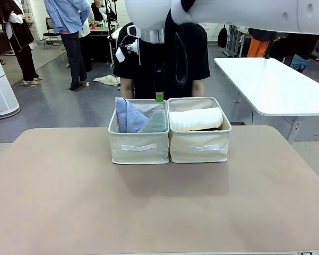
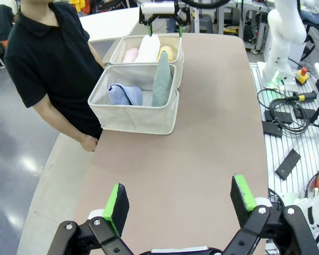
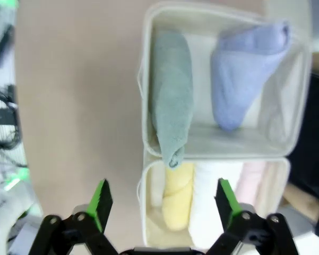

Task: Sort the towels based on their folding style.
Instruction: Pick up another triangle-folded towel from the table and place it in the left Fabric basket.

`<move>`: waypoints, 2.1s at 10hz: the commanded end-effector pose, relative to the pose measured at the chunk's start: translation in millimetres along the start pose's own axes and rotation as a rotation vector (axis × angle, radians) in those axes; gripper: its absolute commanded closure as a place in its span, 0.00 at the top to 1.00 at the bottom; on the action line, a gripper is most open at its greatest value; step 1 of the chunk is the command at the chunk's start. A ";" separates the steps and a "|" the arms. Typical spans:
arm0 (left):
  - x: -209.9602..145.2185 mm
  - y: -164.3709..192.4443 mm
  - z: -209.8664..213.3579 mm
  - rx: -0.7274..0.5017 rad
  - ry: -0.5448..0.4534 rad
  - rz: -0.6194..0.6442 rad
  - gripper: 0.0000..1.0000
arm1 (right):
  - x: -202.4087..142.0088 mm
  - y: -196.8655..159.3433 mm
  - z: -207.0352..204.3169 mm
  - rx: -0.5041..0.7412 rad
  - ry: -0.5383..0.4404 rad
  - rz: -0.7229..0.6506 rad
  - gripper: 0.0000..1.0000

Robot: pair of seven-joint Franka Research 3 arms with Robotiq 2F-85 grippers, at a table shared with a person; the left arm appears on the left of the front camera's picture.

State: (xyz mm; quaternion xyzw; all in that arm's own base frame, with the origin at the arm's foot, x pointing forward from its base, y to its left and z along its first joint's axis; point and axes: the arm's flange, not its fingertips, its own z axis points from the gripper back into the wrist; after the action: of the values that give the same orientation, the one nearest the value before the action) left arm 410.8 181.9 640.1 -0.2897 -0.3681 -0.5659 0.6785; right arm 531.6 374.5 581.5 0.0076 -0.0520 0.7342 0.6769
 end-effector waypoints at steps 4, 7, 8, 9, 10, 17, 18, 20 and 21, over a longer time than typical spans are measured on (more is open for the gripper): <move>0.9 -1.6 1.8 -0.004 -0.005 -0.007 1.00 | -190.1 56.1 45.7 0.094 -0.664 -0.014 1.00; 0.9 -1.6 1.8 -0.004 -0.005 -0.007 1.00 | -285.2 140.0 59.3 -0.031 -0.834 -0.165 1.00; 0.9 -1.6 1.8 -0.004 -0.005 -0.007 1.00 | -309.8 161.4 61.9 -0.075 -0.863 -0.208 1.00; 0.9 -1.6 1.8 -0.004 -0.005 -0.007 1.00 | -331.2 176.5 65.1 -0.106 -0.891 -0.238 1.00; 0.9 -1.6 1.8 -0.004 -0.005 -0.007 1.00 | -345.9 174.0 64.5 -0.107 -0.846 -0.290 1.00; 0.9 -1.6 1.8 -0.004 -0.005 -0.007 1.00 | -328.8 166.1 67.4 -0.040 -0.873 -0.219 1.00; 0.9 -1.6 1.8 -0.004 -0.005 -0.007 1.00 | -352.3 158.4 77.9 -0.048 -0.898 -0.250 1.00; 0.9 -1.6 1.8 -0.004 -0.005 -0.007 1.00 | -403.4 148.9 90.9 -0.093 -0.831 -0.314 1.00; 0.9 -1.6 1.8 -0.004 -0.005 -0.007 1.00 | -426.8 145.8 95.6 -0.120 -0.829 -0.348 1.00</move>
State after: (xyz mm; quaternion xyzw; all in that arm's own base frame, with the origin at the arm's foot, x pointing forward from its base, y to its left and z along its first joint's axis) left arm 410.6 182.4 640.0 -0.2898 -0.3679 -0.5656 0.6787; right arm 406.8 -54.8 627.8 0.2742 -0.3651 0.5442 0.7038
